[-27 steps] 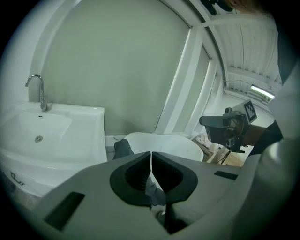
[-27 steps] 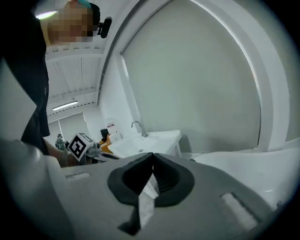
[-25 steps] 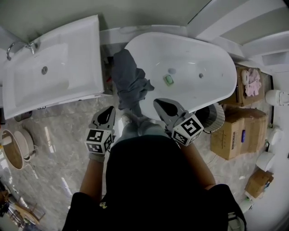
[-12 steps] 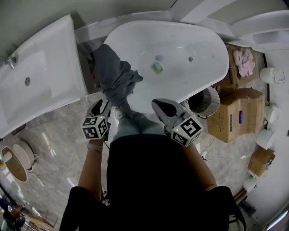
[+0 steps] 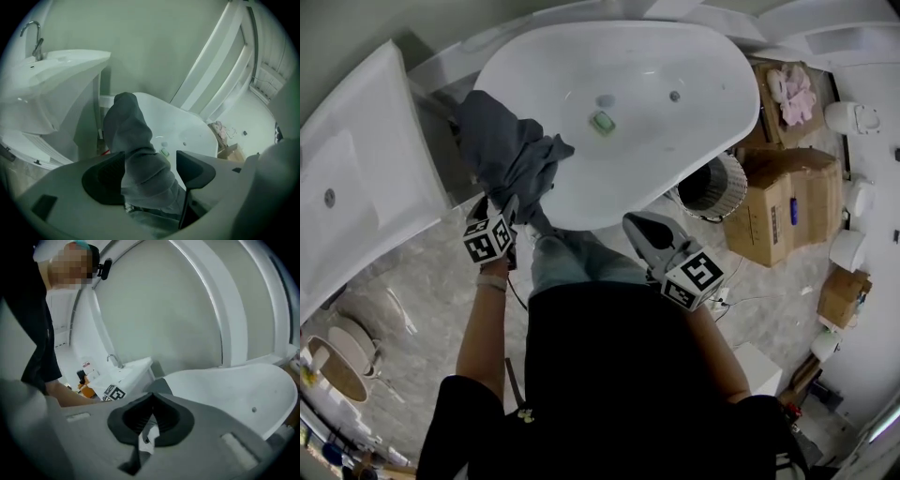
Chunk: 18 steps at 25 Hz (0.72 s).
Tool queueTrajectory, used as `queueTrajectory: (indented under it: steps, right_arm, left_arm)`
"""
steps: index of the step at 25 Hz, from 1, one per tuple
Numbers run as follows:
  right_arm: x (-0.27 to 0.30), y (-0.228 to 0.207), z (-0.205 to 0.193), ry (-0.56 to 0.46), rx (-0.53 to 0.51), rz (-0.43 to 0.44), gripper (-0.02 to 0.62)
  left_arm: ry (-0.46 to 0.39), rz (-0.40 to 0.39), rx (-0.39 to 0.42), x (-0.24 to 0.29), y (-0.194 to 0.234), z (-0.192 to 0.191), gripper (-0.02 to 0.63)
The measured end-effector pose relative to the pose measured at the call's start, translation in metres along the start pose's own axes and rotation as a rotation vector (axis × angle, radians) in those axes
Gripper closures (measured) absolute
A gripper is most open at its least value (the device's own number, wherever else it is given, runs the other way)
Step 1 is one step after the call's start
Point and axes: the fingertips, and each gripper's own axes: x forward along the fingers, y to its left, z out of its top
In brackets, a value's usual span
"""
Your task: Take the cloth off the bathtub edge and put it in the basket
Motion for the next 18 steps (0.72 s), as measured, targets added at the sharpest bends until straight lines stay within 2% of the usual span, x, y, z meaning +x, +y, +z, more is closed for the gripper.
queueTrajectory:
  steps: [3,8,11,14,18]
  right_arm:
    - [-0.008,-0.011,-0.008,0.008,0.011,-0.023,0.598]
    - [-0.02,-0.024,-0.018,0.015,0.032,-0.051,0.598]
    - [-0.025,-0.028,-0.021,0.015,0.034,-0.059,0.598]
    - [-0.031,-0.034,-0.022,0.012,0.035,-0.066,0.598]
    - [-0.036,-0.042,-0.023,0.009,0.045,-0.07,0.598]
  left_arm:
    - [0.019,0.03,-0.008,0.02,0.009,-0.005,0.245]
    - [0.057,0.021,-0.017,0.047,0.01,-0.014,0.242]
    - [0.08,0.023,0.004,0.055,0.011,-0.013,0.245]
    - [0.091,0.032,0.001,0.056,0.013,-0.014,0.3]
    - [0.083,0.08,-0.017,0.051,0.013,-0.012,0.339]
